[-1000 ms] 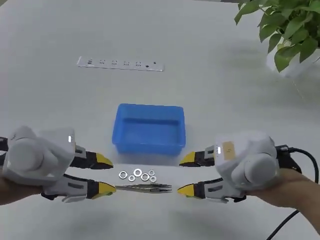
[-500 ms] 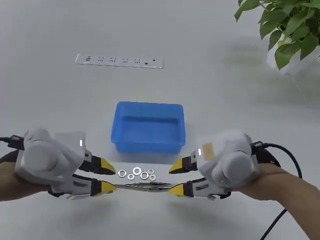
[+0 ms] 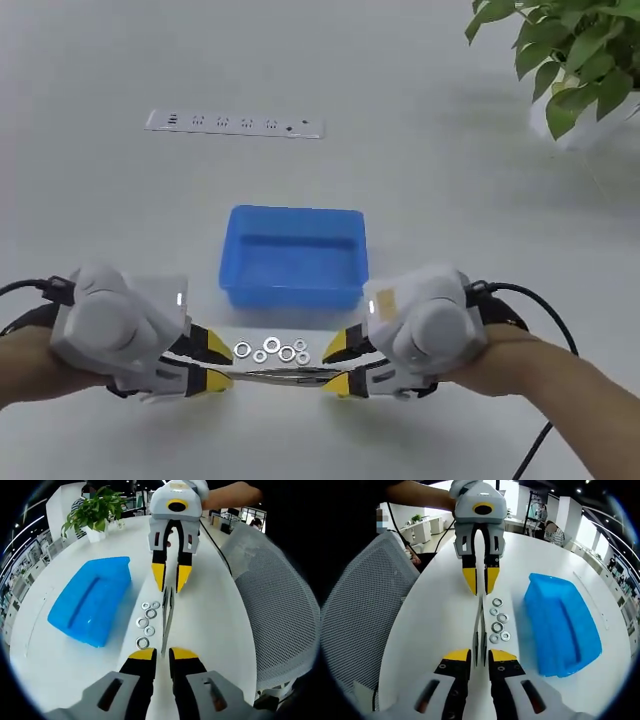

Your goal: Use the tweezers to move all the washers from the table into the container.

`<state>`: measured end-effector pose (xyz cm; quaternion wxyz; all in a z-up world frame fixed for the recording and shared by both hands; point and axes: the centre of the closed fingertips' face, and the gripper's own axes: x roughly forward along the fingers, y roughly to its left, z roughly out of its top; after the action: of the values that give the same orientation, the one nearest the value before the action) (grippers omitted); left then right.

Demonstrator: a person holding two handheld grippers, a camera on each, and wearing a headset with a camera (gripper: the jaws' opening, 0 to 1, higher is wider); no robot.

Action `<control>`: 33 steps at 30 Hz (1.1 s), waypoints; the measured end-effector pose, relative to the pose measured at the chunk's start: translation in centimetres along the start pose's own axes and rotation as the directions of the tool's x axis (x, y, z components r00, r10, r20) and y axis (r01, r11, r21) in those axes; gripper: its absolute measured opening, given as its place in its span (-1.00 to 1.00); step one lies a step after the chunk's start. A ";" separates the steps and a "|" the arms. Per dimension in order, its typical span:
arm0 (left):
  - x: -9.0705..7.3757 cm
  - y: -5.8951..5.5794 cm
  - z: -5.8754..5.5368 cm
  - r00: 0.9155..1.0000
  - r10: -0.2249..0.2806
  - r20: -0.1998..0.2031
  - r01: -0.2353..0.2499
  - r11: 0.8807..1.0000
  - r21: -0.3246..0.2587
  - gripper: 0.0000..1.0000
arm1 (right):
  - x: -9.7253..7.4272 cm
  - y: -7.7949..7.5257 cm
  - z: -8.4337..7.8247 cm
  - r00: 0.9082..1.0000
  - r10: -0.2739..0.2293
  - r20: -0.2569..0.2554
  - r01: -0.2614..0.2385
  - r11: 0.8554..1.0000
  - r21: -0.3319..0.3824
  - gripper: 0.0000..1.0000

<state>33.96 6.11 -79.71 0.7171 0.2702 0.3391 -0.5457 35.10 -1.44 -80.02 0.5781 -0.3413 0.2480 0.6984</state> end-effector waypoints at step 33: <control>-1.3 -0.3 2.6 0.998 0.019 0.052 -0.021 0.999 0.044 -0.89 | 0.6 0.2 0.0 1.000 -0.023 -0.018 0.023 1.000 -0.015 -0.73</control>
<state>33.98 4.81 -77.09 0.7248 0.2752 0.3056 -0.5527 34.80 -1.11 -80.42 0.5814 -0.3548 0.2440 0.6904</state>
